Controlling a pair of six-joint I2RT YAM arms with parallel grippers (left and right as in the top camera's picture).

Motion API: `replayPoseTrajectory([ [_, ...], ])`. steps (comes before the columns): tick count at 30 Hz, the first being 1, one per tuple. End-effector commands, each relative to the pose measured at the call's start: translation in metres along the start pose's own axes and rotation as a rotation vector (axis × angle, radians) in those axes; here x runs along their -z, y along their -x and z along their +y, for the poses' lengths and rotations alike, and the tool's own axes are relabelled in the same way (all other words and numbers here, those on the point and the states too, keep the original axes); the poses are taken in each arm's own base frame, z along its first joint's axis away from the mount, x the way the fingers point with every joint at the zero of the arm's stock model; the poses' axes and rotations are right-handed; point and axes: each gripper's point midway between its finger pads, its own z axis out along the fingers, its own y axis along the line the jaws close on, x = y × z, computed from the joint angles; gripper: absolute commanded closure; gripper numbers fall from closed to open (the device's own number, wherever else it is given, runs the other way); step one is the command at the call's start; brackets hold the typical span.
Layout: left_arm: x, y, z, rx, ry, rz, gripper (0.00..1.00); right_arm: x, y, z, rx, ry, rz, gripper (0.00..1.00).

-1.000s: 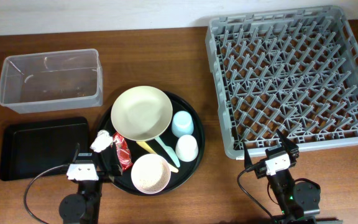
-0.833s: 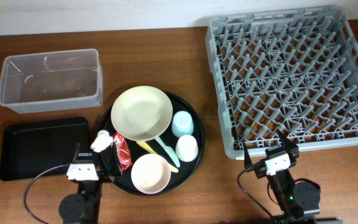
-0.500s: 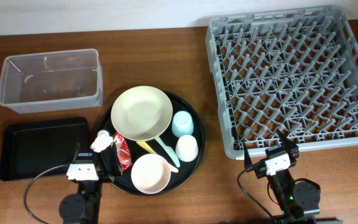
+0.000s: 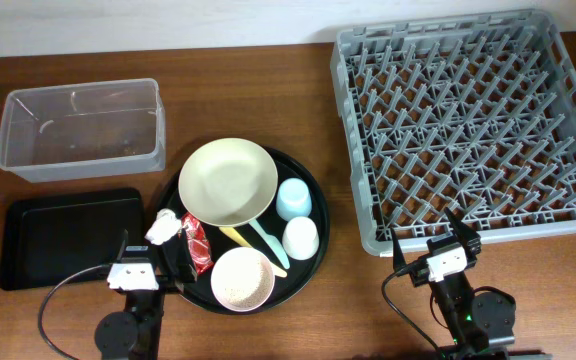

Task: Sort waste into correct bins and load items into the dishwasher rack

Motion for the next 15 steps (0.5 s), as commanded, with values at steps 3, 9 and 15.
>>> replayPoseTrajectory([
  [3, 0.000, -0.001, -0.001, -0.019, -0.005, 0.000, 0.01, 0.000, -0.003, 0.001, -0.017, 0.006, 0.005, 0.02],
  [9, 0.000, -0.001, -0.001, -0.019, -0.005, 0.000, 0.01, 0.000, -0.003, 0.001, -0.017, 0.006, 0.005, 0.02],
  [15, 0.001, 0.007, 0.012, -0.043, 0.072, -0.030, 0.01, 0.000, 0.004, 0.000, -0.012, 0.001, -0.021, 0.02],
])
